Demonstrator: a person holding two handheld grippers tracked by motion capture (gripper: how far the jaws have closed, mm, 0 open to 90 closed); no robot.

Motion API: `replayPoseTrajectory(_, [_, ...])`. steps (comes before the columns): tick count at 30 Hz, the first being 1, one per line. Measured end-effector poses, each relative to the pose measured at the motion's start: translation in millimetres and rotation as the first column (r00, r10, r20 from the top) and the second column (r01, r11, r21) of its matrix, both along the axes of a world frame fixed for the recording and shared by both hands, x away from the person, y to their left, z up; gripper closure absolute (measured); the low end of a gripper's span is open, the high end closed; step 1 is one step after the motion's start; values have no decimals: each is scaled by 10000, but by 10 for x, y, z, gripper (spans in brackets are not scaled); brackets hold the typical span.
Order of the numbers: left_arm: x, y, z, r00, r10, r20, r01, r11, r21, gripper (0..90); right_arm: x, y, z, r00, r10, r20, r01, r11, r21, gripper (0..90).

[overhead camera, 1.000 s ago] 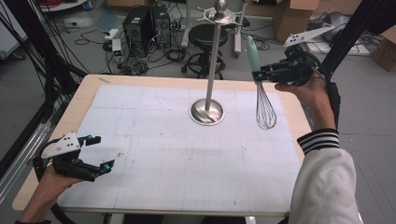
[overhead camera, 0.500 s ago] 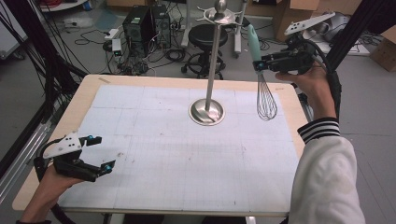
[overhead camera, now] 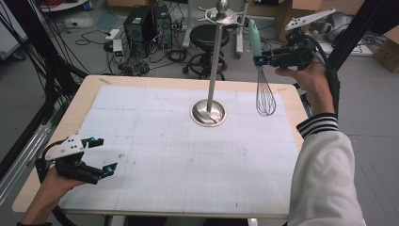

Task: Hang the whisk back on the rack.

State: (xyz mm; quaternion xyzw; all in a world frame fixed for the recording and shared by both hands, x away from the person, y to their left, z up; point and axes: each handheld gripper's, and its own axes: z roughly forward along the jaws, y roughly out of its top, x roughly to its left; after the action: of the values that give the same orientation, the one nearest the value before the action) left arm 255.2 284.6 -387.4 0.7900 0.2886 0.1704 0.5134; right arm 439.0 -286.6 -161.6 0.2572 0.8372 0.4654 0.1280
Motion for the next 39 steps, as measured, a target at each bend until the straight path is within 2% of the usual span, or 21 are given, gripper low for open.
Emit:
replayPoseTrajectory(11, [-3,-10,2,10000,-49,5,49,10000,-50,17,144,131,-13,9999,-81,-143,81,10000,1,694])
replayPoseTrajectory(15, [-2,-8,-5,10000,-29,-26,28,10000,-68,17,178,166,-17,10000,-5,-36,5,10000,-14,694])
replayPoseTrajectory(22, [-6,-9,-4,10000,-30,-14,29,10000,-85,17,201,225,-39,9998,-55,-169,54,10000,-70,693])
replayPoseTrajectory(24, [-6,-10,-4,10000,-30,-18,30,10000,-67,17,215,242,-53,10000,-9,-50,9,10000,-57,693])
replayPoseTrajectory(39, [-8,-22,-9,10000,-84,-13,84,10000,21,17,259,334,-147,9998,-132,-114,131,9999,-99,690])
